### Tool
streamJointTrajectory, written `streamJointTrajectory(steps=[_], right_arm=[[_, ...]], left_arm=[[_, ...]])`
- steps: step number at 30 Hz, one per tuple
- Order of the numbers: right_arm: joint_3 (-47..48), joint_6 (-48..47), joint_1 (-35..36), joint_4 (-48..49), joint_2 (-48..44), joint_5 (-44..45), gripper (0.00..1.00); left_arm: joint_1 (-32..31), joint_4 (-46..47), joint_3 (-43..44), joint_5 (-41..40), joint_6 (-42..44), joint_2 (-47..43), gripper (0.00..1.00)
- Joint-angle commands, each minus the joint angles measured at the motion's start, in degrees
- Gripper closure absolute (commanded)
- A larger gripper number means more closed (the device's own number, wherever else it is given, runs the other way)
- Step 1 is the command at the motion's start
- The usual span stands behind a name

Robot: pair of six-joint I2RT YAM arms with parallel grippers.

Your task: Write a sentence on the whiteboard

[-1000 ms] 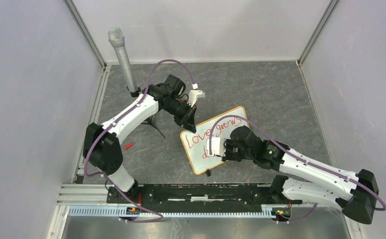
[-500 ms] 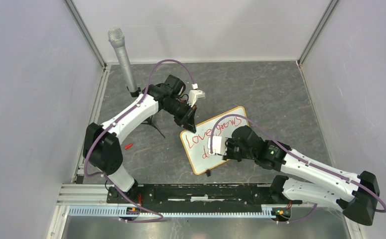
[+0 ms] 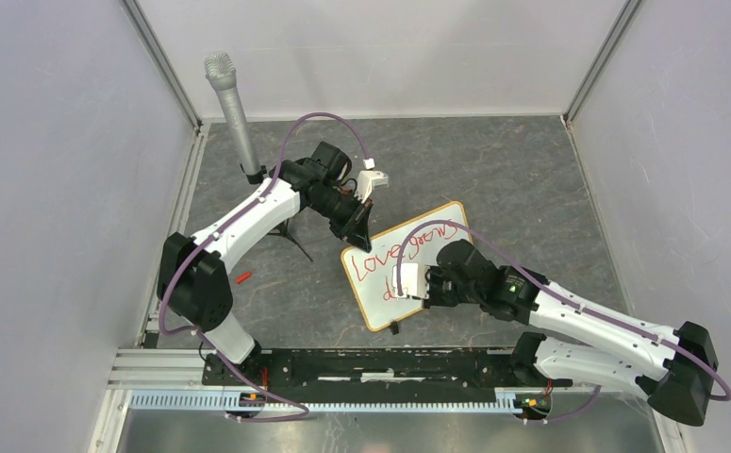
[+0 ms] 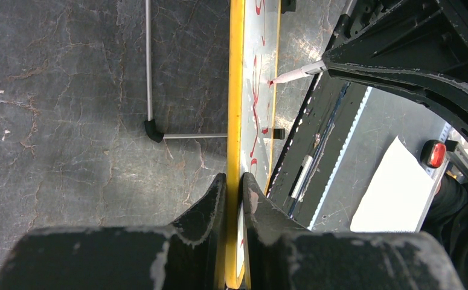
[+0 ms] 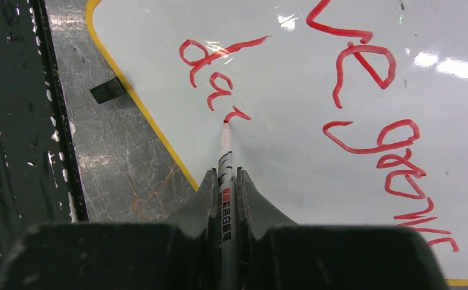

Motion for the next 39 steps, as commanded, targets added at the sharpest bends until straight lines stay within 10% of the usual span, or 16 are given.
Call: streamJointTrajectory(steps=[1,39], right_arm=[[1.3,-1.1,-0.2,-1.6,-0.5,0.8,1.00],[5.3,0.8,-0.2,-0.5,-0.9,0.7,1.00]], left_arm=[[-0.7,-2.0,-0.3,0.5,2.6,0.7,0.97],[-0.7,-2.0,-0.8,0.8,3.1,0.3,0.97]])
